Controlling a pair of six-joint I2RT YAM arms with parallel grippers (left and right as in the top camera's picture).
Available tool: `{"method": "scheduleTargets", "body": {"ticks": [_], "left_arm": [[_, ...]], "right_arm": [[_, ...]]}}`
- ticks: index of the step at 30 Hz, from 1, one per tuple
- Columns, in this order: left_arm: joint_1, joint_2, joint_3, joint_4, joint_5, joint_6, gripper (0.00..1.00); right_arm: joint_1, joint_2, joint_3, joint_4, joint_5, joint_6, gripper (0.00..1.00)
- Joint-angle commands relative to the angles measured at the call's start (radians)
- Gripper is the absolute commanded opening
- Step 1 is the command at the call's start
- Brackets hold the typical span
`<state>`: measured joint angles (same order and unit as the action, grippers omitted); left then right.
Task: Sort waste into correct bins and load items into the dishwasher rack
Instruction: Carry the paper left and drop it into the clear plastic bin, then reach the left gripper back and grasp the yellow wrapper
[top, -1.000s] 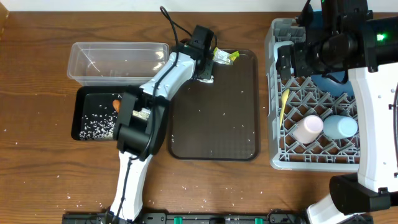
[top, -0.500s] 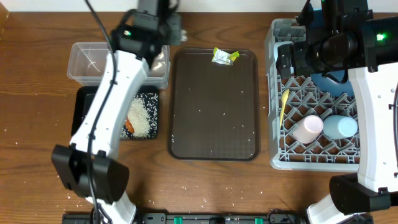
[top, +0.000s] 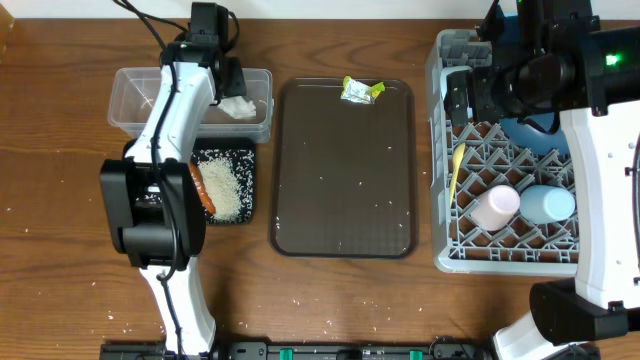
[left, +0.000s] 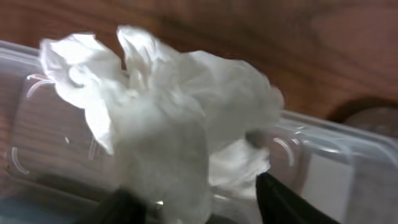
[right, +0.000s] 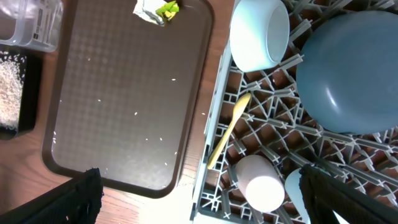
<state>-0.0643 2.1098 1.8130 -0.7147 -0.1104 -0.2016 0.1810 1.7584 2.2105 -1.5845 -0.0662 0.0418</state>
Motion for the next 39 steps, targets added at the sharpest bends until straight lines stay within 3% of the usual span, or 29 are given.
{"method": "scheduleTargets", "body": {"ticks": [1, 6, 10, 15, 23, 27, 39], "left_arm": [[-0.012, -0.065, 0.022, 0.0, 0.006, -0.002, 0.64], [-0.042, -0.127, 0.022, -0.001, 0.005, -0.002, 0.66], [-0.076, -0.165, 0.022, -0.003, 0.005, -0.017, 0.74], [-0.132, -0.16, 0.022, 0.035, 0.081, -0.072, 0.73], [-0.267, -0.005, 0.022, 0.184, 0.089, 0.073, 0.82], [-0.304, 0.098, 0.022, 0.262, 0.19, 0.161, 0.84], [-0.359, 0.215, 0.022, 0.393, 0.195, 0.175, 0.92]], "right_arm": [[-0.004, -0.009, 0.002, 0.002, 0.01, 0.002, 0.99], [-0.004, -0.009, 0.002, 0.002, 0.01, 0.001, 0.99], [-0.004, -0.009, 0.002, 0.002, 0.011, -0.006, 0.99], [-0.004, -0.009, 0.002, 0.004, 0.011, -0.006, 0.99], [-0.004, -0.009, 0.002, 0.0, 0.011, -0.006, 0.99], [-0.004, -0.009, 0.002, -0.002, 0.011, -0.006, 0.99], [-0.004, -0.009, 0.002, -0.013, 0.01, -0.006, 0.99]]}}
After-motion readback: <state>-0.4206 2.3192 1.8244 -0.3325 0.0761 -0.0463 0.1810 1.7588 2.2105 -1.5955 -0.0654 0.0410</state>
